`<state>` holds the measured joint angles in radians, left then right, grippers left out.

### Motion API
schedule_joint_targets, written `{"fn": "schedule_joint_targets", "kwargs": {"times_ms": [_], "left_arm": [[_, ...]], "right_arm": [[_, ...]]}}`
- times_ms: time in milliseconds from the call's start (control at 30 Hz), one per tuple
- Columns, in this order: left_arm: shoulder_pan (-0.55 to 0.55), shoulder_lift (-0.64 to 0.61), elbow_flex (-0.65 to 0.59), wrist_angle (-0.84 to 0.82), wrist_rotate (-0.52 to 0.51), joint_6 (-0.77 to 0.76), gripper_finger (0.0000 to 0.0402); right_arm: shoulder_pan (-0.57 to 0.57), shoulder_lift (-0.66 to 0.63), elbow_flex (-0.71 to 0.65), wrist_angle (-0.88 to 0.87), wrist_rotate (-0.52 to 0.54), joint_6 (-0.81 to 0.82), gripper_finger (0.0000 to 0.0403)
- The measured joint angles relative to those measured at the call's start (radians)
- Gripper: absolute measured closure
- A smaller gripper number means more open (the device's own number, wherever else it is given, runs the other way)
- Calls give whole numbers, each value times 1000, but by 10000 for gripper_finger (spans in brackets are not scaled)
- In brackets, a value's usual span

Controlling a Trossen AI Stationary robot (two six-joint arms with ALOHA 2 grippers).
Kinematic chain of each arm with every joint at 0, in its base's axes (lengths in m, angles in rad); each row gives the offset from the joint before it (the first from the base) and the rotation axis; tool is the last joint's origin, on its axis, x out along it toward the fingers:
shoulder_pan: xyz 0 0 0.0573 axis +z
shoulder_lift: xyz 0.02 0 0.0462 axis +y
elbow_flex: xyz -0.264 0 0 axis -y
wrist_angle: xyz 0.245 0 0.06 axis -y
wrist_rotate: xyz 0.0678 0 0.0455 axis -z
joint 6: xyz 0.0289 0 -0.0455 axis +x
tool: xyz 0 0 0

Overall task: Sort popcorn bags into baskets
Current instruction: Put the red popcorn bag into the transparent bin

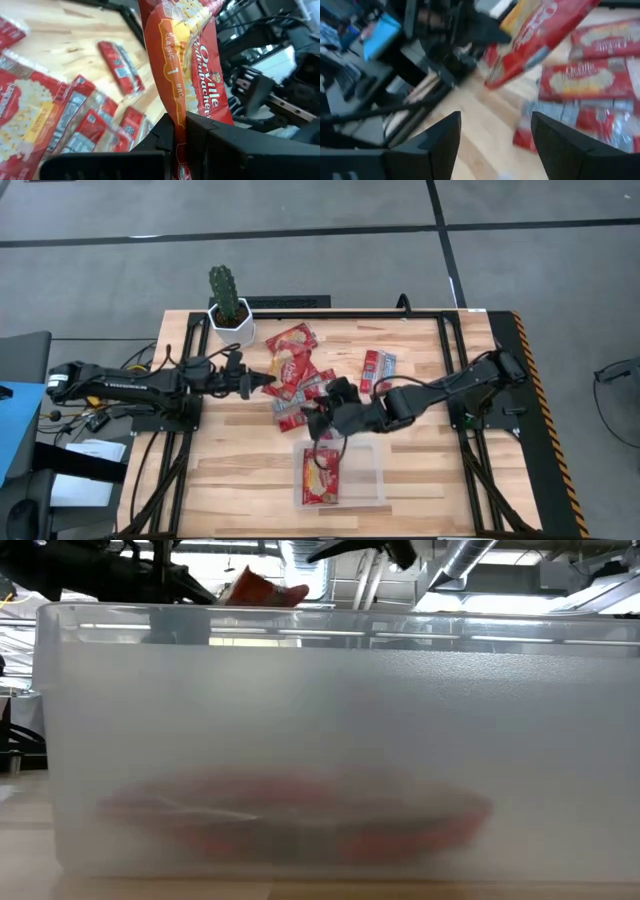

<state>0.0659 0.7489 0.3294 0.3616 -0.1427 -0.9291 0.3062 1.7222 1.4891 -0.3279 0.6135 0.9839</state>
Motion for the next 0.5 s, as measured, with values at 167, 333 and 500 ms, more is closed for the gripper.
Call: {"fn": "schedule_joint_targets", "kwargs": {"times_ms": [167,333,500], "left_arm": [[-53,-5,0,45,-76,29,397],[-88,-5,0,65,-141,35,397],[-106,-5,1,134,-187,58,397]], "right_arm": [[-64,0,0,58,2,-32,138],[-125,0,-1,122,-2,-72,138],[-167,0,-1,156,-41,-85,138]]}}
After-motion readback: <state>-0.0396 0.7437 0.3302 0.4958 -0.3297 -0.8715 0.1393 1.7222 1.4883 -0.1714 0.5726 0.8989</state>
